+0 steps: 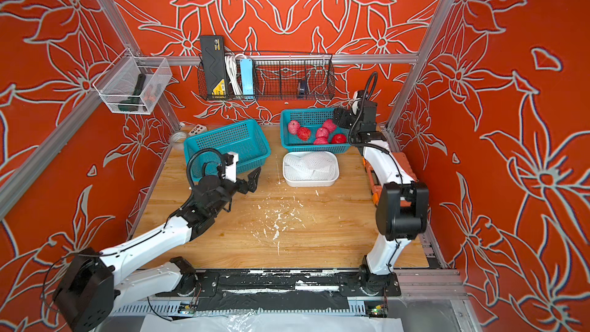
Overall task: Remove foam nets from apples
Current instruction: Place the apple in the basket, then reset both arms
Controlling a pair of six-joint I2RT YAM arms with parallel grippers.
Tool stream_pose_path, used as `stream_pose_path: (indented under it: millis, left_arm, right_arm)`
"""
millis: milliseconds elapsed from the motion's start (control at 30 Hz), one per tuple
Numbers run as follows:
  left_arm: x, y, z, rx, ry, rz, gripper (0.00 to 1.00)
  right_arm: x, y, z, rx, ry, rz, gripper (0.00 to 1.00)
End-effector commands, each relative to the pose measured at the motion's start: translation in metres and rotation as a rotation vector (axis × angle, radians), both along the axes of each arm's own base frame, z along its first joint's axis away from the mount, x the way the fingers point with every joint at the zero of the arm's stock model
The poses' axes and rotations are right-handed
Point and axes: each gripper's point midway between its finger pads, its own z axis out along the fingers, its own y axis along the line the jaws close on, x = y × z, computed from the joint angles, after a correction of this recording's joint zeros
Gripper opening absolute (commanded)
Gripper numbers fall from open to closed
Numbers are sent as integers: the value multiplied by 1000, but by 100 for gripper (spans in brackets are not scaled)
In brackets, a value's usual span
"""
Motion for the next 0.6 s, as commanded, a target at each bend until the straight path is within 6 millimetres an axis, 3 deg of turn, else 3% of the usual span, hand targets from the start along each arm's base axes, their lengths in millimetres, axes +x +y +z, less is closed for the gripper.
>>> stream_pose_path:
  millis: [0,67,100,233,367,500,567]
  left_arm:
    - [-3,51,-4,31,-68,231,98]
    - [-9,77,-12,42,-75,330,98]
    - [-12,85,-18,52,-78,355,98]
    - [-20,117,-44,89,-96,437,98]
    - [-13,151,-85,56,28,533,98]
    - [-7,162,-96,33,49,545,97]
    - [-1,159,-94,62,37,500,97]
  right_arm:
    - [-38,-3,1,-11,-36,-13,90]
    - [-69,0,-11,-30,-61,-29,90]
    - [-82,7,-19,-70,-84,-15,97]
    - [-133,28,-59,-272,-117,-31,98]
    - [-169,-14,-85,-352,-117,-202,98]
    - [-186,-38,-92,-490,-138,-274,98]
    - [-186,-51,-108,-504,-76,-302,98]
